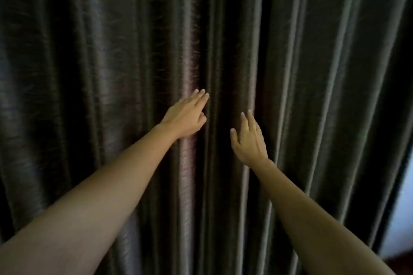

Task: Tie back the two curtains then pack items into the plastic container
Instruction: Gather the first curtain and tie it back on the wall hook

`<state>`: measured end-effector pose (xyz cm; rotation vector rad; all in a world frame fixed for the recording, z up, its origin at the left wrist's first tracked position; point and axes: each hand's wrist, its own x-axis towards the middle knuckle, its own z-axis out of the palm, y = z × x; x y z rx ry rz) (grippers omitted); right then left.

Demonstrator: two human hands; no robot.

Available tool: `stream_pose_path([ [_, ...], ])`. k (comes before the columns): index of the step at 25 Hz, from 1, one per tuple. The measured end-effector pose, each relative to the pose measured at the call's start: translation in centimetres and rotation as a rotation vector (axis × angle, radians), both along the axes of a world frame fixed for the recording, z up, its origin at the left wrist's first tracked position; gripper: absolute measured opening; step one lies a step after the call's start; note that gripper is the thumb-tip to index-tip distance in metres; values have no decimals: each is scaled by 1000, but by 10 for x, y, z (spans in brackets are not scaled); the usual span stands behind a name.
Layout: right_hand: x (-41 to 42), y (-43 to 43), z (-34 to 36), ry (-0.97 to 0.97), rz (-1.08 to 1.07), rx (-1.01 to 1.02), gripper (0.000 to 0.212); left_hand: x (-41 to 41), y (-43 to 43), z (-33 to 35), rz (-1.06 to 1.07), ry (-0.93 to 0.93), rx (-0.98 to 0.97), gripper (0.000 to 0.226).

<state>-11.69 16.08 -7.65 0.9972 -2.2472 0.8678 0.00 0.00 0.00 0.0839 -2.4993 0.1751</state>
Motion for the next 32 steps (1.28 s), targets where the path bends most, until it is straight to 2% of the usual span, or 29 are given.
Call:
stream_pose_path([
  [5,-40,15,24,21,-122,12,62,-62,30,46,-106,74,-107,58],
  [9,-74,6,54,48,-53,-22,65,-107,39,88,-101,174,-242,57],
  [13,-107,-15,78,25,121,-39,80,-143,45,118,-5,169,-483,50],
  [15,-118,-30,83,-19,280,-54,85,-150,39,127,126,201,-552,46],
  [18,-122,-68,93,-70,542,-127,69,-142,16,141,382,286,-605,36],
  [20,-118,-101,103,-73,627,-234,57,-130,-5,146,483,361,-599,30],
  [22,-111,-132,115,-5,614,-313,53,-118,-23,145,563,508,-557,28],
  [25,-98,-177,133,119,622,-408,54,-98,-46,146,669,728,-465,46],
  [27,-82,-205,143,185,658,-461,58,-82,-60,149,643,748,-304,63],
  [29,-61,-229,151,189,745,-516,59,-61,-70,154,566,772,-175,68],
  [32,-33,-259,153,139,850,-557,62,-28,-94,163,434,758,-159,68],
])
